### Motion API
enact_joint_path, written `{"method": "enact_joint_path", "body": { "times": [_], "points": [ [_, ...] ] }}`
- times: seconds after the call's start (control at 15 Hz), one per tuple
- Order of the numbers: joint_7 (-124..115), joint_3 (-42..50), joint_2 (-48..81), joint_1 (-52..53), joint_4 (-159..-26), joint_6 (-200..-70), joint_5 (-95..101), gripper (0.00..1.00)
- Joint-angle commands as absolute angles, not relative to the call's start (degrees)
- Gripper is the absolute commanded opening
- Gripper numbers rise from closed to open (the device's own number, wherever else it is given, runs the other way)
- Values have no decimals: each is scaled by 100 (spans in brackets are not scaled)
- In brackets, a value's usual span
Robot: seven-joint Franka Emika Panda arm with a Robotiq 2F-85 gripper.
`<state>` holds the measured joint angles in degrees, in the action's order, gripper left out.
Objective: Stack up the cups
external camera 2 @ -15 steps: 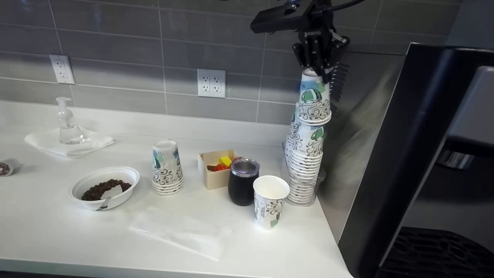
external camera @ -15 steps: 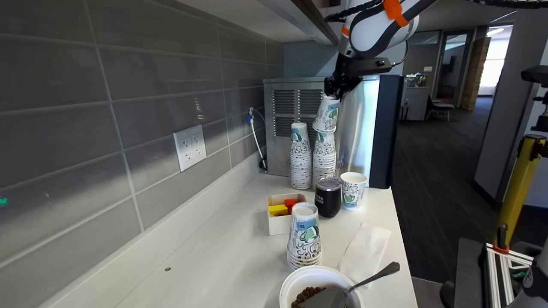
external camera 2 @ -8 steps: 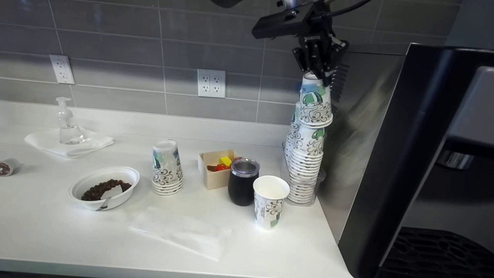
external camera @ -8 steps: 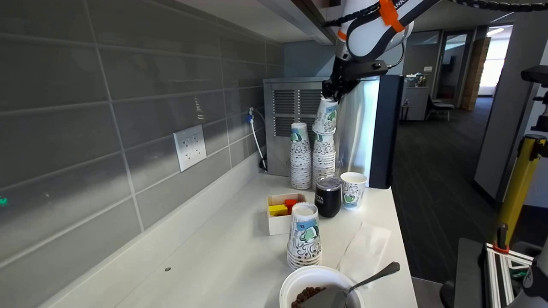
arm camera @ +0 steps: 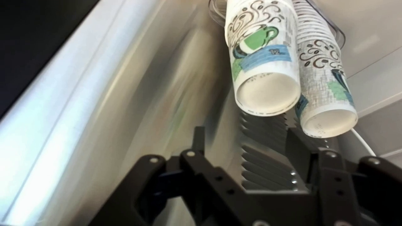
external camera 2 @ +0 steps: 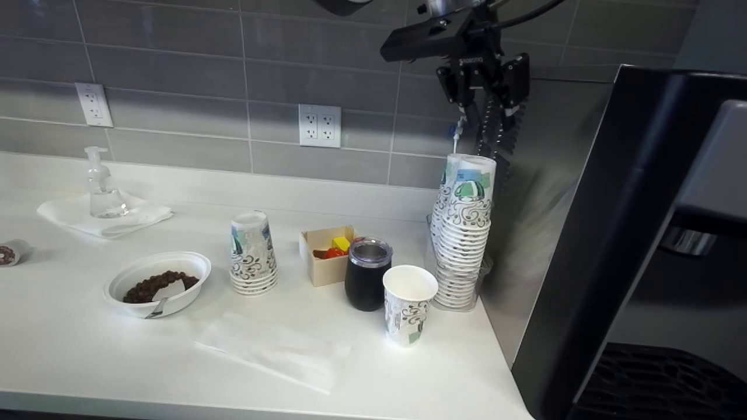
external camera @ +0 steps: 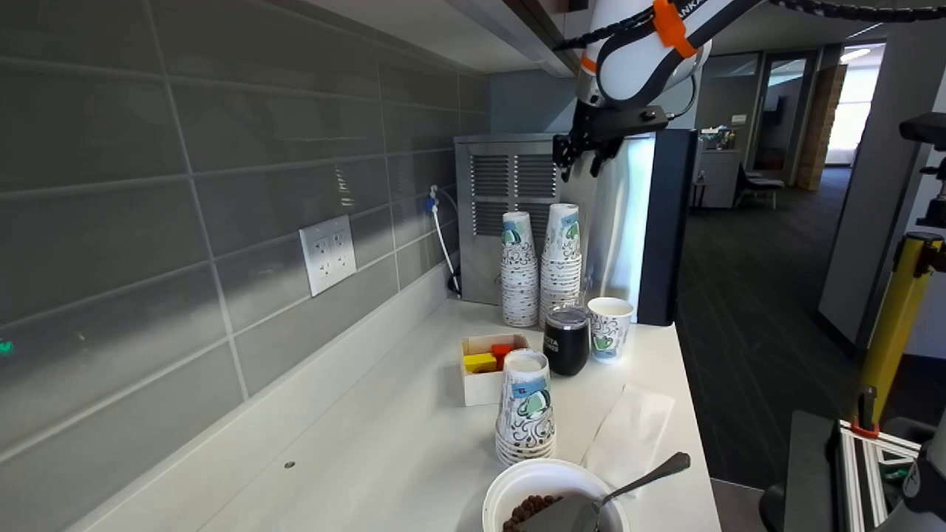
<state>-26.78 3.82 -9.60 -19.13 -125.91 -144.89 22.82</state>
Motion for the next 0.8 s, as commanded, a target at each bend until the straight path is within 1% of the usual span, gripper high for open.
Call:
{"method": "enact_joint_path", "body": {
  "times": [0.0,0.07,0.27,0.47,0.73],
  "points": [
    [-2583,513,-1355,-1775,-12803,-14260,2273,99],
    [-2370,546,-1509,-1729,-12932,-14133,2119,100],
    [-1465,681,-1926,-1506,-13295,-13636,1590,100],
    [-1194,656,-2363,-1495,-13639,-13206,1634,100],
    [-1061,612,-2972,-1544,-14184,-13192,1765,100]
  ]
}}
